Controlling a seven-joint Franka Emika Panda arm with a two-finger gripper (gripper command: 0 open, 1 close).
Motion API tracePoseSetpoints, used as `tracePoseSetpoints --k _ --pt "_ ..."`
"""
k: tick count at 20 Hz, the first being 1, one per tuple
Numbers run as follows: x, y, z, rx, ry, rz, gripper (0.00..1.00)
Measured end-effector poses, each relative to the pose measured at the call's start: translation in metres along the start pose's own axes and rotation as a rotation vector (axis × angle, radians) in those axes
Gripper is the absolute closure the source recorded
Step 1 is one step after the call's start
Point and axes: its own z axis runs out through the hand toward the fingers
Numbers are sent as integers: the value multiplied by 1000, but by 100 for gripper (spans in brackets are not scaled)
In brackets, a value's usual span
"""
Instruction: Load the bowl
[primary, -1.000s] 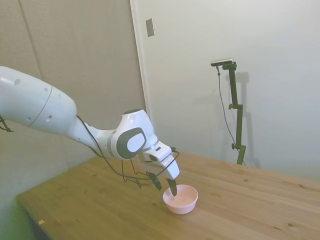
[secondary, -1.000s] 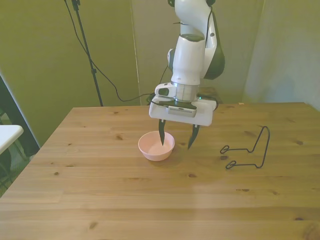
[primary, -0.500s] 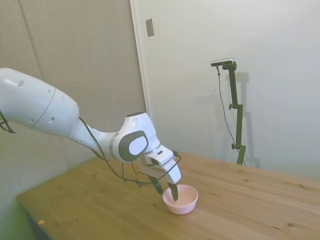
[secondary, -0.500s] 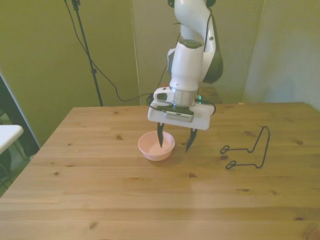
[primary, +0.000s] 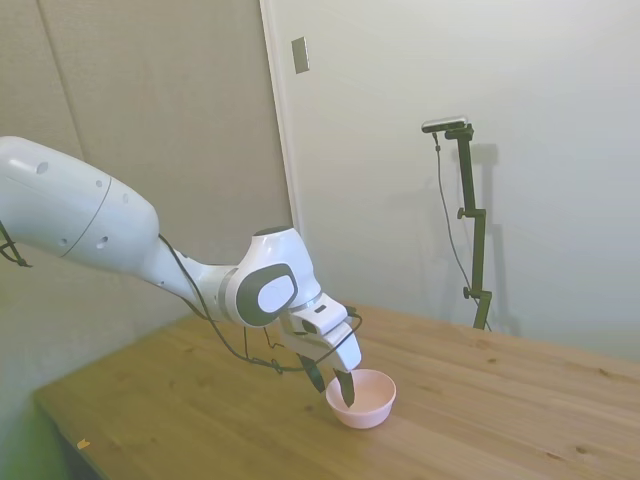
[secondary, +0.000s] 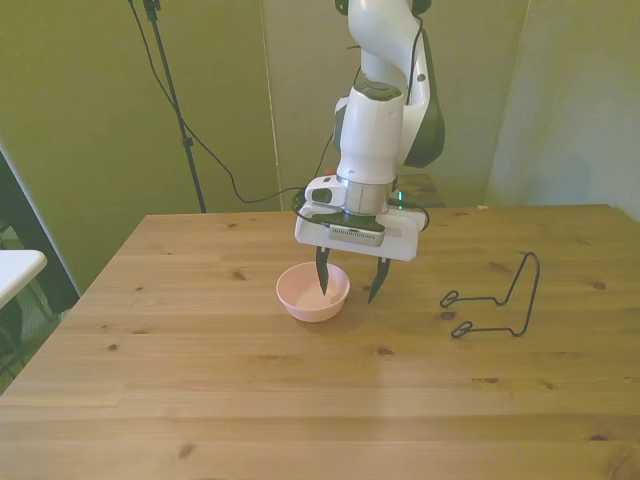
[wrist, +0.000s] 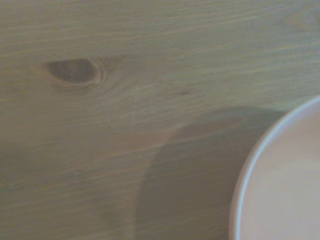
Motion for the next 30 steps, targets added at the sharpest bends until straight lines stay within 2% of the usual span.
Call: tracePoseSetpoints --k 10,19,24,30 --pt "3 3 0 4 -8 12 100" --pt "0 -6 -5 40 -32 -2 100" --pt "-11 -33 -29 119 -59 -32 100" --pt "-49 -87 -83 272 -109 -104 100"
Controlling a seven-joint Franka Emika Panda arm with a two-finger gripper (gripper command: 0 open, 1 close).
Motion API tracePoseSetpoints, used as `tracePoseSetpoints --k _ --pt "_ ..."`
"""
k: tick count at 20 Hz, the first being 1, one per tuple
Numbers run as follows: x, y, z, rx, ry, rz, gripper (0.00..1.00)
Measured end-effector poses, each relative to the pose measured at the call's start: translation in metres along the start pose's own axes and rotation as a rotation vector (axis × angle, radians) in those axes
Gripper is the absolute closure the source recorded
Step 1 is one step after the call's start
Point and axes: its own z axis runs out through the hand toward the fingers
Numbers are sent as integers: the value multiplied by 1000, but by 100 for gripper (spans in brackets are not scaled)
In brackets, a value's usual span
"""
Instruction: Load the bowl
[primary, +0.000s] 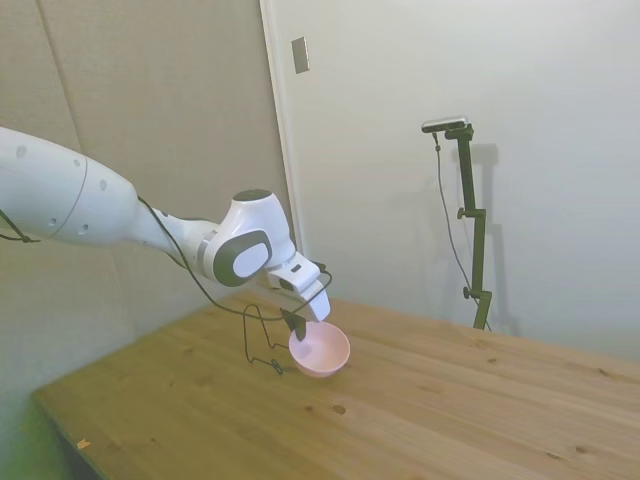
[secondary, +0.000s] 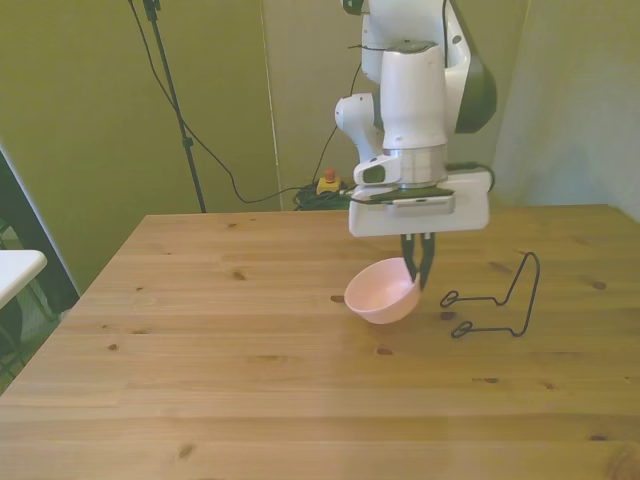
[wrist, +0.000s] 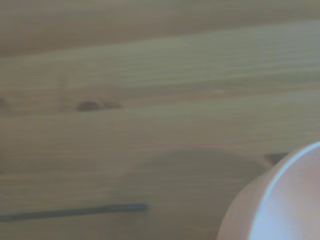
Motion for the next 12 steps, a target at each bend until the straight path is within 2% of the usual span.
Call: tracePoseSetpoints --k 5,6,8,12 --pt "-28 -28 -34 106 -64 -65 100" --pt "-39 -21 -55 120 -56 -94 100" --pt "-39 -19 -54 131 -68 -95 100" --pt "-30 -12 -50 229 -131 -126 100"
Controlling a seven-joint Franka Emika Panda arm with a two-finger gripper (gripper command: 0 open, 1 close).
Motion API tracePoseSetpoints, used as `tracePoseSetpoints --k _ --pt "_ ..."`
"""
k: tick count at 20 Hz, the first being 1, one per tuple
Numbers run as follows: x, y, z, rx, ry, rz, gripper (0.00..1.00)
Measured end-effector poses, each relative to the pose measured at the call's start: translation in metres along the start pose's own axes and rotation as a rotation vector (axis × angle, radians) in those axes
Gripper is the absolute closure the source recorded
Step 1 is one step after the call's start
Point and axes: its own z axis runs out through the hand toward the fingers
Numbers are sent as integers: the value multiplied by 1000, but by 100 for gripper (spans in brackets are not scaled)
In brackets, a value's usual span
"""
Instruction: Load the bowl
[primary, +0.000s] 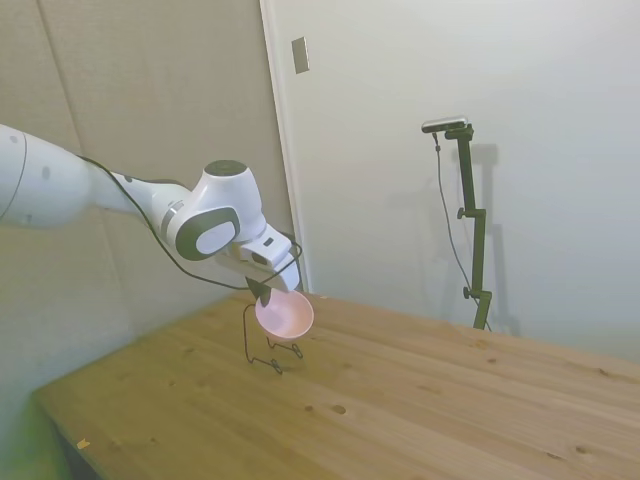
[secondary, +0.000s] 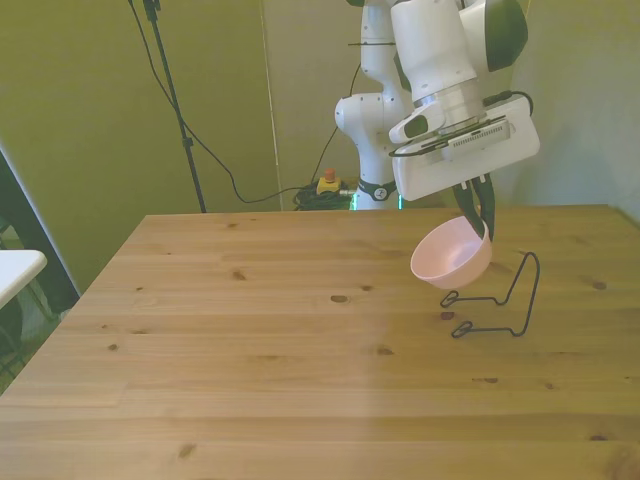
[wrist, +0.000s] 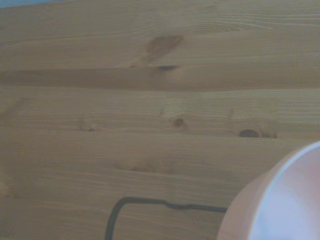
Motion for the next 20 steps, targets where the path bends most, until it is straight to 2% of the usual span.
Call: tracePoseSetpoints --k 9,15,20 --pt "10 22 13 218 -195 -50 100" --pt "26 31 39 307 -279 -49 100" --pt "27 29 54 341 -327 -54 100"
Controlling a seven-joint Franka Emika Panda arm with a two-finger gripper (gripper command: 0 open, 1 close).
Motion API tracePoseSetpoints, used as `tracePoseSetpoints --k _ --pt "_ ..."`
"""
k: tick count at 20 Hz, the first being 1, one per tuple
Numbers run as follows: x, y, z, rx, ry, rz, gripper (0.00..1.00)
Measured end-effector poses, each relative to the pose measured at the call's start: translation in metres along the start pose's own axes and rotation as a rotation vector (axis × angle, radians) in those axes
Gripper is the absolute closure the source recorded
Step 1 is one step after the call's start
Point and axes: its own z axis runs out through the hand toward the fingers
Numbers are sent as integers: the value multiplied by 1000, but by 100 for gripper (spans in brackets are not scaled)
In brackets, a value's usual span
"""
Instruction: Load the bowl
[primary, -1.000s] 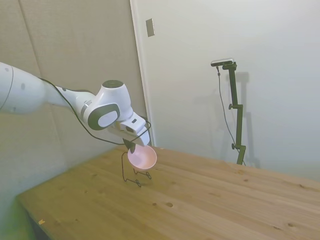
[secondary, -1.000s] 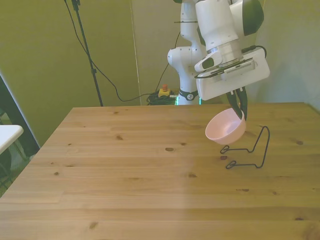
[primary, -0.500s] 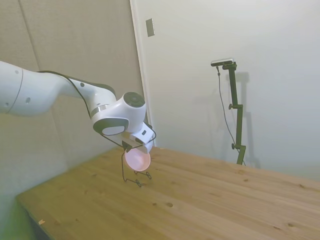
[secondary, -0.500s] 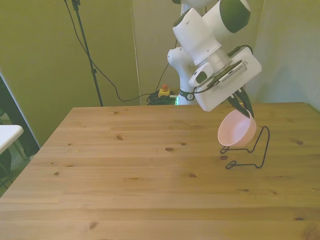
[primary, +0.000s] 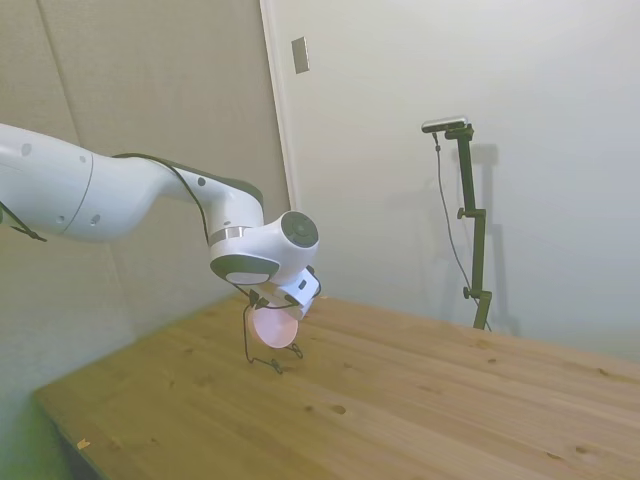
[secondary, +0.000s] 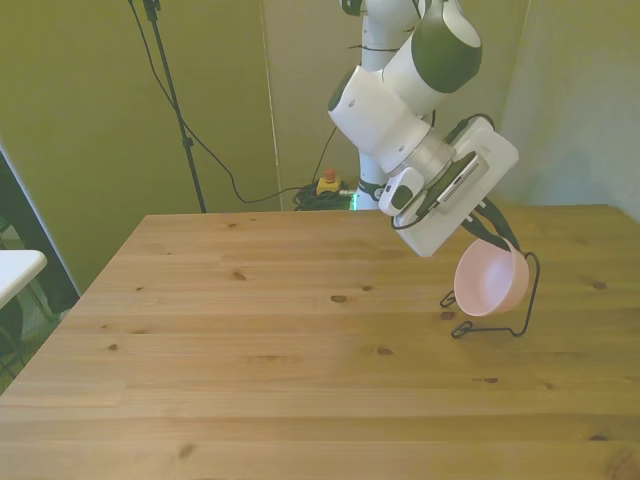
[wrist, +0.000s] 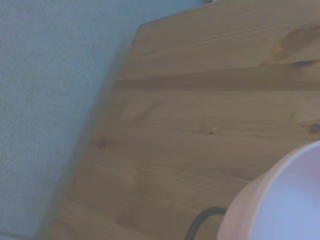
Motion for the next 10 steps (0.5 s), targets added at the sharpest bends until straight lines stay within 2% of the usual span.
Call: tracePoseSetpoints --k 10 --pt "3 6 12 43 -34 -7 100"
